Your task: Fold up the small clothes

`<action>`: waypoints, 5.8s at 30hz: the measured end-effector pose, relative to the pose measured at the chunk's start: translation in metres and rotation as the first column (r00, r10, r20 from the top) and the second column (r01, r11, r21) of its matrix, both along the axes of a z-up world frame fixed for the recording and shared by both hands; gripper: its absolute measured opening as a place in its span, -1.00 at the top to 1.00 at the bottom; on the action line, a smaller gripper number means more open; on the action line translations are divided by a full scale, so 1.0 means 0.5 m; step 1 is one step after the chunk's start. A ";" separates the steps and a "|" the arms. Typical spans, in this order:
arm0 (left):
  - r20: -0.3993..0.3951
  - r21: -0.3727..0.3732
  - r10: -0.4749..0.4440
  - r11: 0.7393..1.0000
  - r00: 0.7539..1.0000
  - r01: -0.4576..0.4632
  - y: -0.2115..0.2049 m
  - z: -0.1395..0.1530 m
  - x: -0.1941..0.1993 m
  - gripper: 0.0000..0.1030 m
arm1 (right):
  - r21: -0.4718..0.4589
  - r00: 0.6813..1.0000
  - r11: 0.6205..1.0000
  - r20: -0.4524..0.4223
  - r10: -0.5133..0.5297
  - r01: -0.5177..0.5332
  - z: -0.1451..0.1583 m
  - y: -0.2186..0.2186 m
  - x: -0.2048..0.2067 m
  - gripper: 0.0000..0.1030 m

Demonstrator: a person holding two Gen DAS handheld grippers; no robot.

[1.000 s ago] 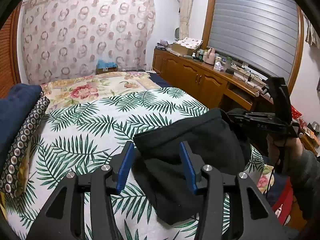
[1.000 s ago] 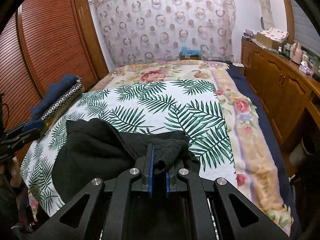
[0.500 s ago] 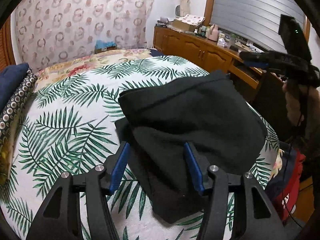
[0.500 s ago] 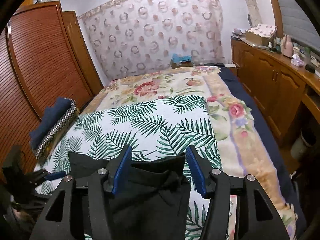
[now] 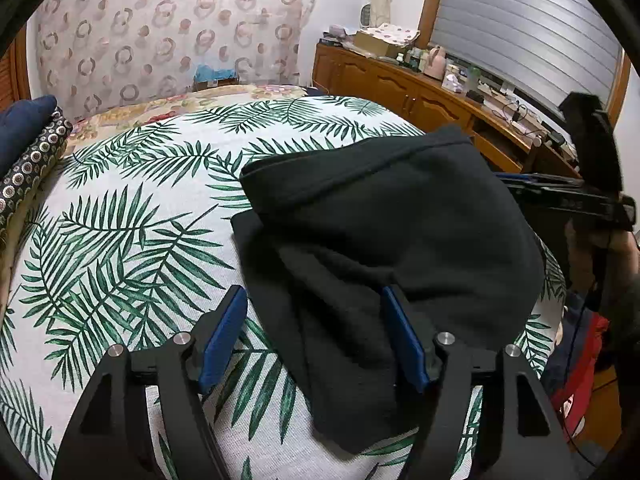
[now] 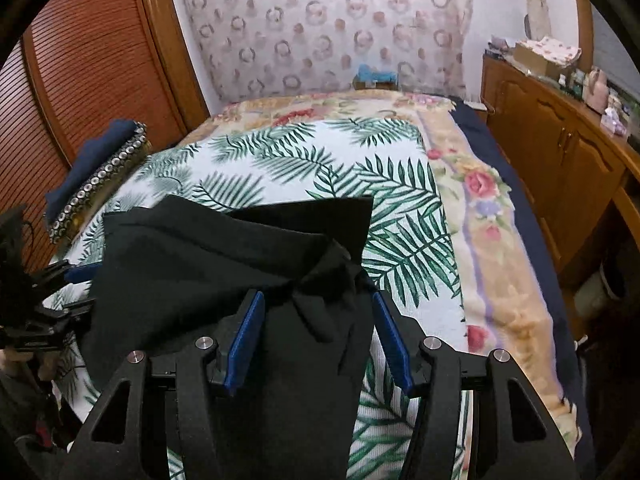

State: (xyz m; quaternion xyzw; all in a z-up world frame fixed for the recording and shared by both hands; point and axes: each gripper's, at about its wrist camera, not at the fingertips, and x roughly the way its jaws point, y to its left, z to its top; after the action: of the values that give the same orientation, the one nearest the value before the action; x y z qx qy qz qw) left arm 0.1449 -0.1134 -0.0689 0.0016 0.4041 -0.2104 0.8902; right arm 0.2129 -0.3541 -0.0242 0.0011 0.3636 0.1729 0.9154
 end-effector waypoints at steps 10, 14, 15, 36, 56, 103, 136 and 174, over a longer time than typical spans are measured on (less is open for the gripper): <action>-0.014 -0.041 0.004 0.999 1.000 -0.004 0.012 -0.008 0.005 -0.44 | 0.068 0.996 0.996 0.063 -0.057 0.052 0.013 -0.014 0.020 0.90; -0.007 -0.054 0.020 0.998 1.000 -0.021 0.015 0.000 0.005 -0.44 | 0.018 0.988 0.992 0.088 -0.129 0.128 0.015 -0.012 0.013 0.92; -0.006 -0.054 0.021 0.998 1.000 -0.022 0.015 0.003 0.008 -0.44 | -0.021 0.988 0.992 0.098 -0.120 0.122 0.011 -0.002 0.010 0.91; 0.056 -0.114 -0.007 0.993 0.998 0.013 0.000 0.080 0.083 0.85 | 0.013 0.988 0.993 0.099 -0.119 0.118 0.007 -0.002 0.017 0.91; -0.018 -0.042 0.056 0.998 0.998 -0.057 0.044 0.030 0.088 -0.16 | 0.058 0.993 0.993 0.057 -0.105 0.102 -0.008 -0.023 -0.020 -0.24; 0.177 -0.302 0.098 0.952 0.979 -0.040 0.171 0.226 -0.044 0.81 | 0.028 0.911 0.987 0.388 0.137 -0.160 0.164 0.128 -0.096 0.87; 0.408 -0.241 0.354 0.931 0.841 -0.275 0.504 0.420 0.033 0.85 | -0.082 0.702 0.882 0.573 0.422 -0.463 0.268 0.434 0.253 0.88; 0.270 -0.085 0.626 0.773 0.732 -0.629 0.696 0.116 0.057 -0.44 | -0.094 0.724 0.754 0.222 0.653 -0.651 0.003 0.784 0.490 -0.01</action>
State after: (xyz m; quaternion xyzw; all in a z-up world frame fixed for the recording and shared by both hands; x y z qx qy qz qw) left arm 0.1735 0.2346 -0.0108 -0.0994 0.2508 0.1069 0.9570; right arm 0.4581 0.0381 -0.0229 -0.1517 0.2276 0.4803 0.8333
